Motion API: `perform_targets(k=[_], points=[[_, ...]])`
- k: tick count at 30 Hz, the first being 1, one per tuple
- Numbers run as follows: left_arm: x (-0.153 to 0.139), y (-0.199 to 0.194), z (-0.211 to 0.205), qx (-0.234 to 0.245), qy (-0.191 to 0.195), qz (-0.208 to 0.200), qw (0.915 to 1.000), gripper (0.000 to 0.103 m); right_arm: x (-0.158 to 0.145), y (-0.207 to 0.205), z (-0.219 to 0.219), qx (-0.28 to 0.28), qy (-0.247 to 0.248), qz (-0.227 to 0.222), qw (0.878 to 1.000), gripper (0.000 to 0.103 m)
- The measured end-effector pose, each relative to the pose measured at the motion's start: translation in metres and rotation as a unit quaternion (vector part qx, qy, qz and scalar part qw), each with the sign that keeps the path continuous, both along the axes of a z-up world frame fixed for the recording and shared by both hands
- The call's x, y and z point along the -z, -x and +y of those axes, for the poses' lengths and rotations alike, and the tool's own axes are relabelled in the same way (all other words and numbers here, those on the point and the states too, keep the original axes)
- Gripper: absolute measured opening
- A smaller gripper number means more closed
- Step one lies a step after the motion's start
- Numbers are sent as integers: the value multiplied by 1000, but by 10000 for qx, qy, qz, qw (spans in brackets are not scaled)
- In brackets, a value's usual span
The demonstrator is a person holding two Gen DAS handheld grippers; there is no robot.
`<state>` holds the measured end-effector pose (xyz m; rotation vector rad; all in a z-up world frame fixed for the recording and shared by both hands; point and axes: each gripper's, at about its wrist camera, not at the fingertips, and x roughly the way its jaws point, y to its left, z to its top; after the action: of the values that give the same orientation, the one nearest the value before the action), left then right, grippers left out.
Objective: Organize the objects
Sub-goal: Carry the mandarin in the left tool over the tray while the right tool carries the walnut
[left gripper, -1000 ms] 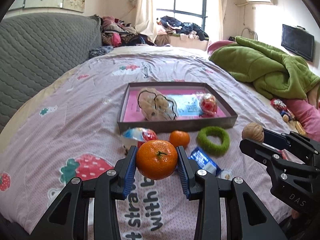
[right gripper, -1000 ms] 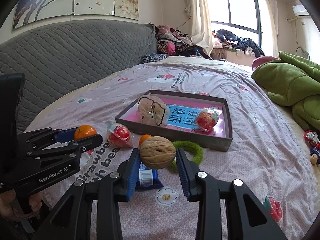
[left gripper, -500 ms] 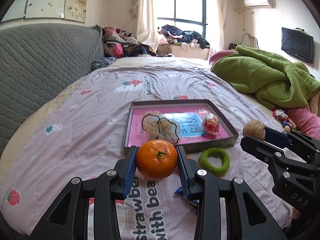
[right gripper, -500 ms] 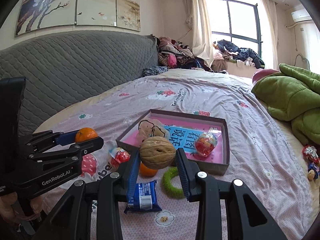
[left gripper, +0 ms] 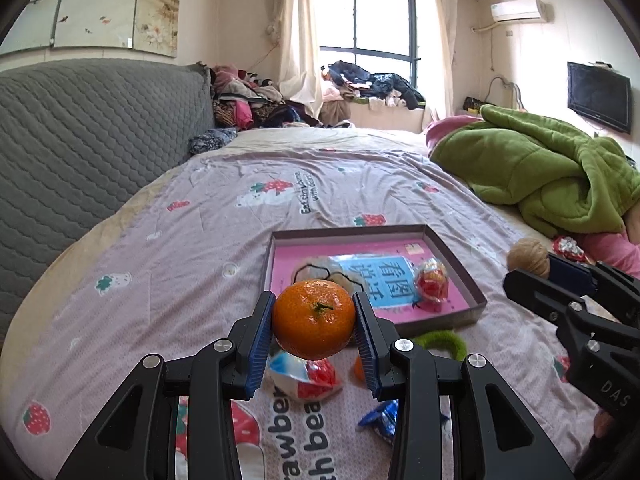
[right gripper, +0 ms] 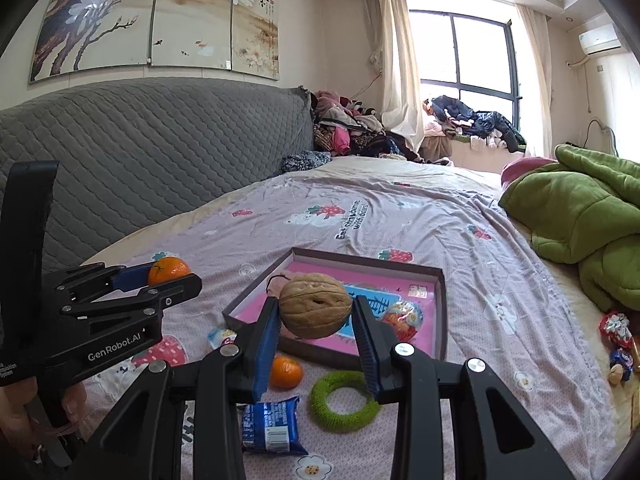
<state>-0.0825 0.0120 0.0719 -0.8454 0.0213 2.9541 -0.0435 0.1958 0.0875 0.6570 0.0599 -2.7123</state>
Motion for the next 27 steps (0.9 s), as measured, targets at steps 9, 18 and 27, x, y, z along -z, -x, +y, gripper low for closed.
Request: perform_targets(k=[9, 18, 27], points=[[-14, 19, -5, -16, 45, 43, 10000, 40, -21, 22, -2, 33, -41, 209, 9998, 37], [-22, 46, -2, -43, 105, 127, 9999, 40, -31, 44, -9, -44, -70, 316, 9995, 37], [-22, 85, -8, -40, 58, 23, 10000, 40, -29, 68, -11, -12, -103, 346, 9993, 37]])
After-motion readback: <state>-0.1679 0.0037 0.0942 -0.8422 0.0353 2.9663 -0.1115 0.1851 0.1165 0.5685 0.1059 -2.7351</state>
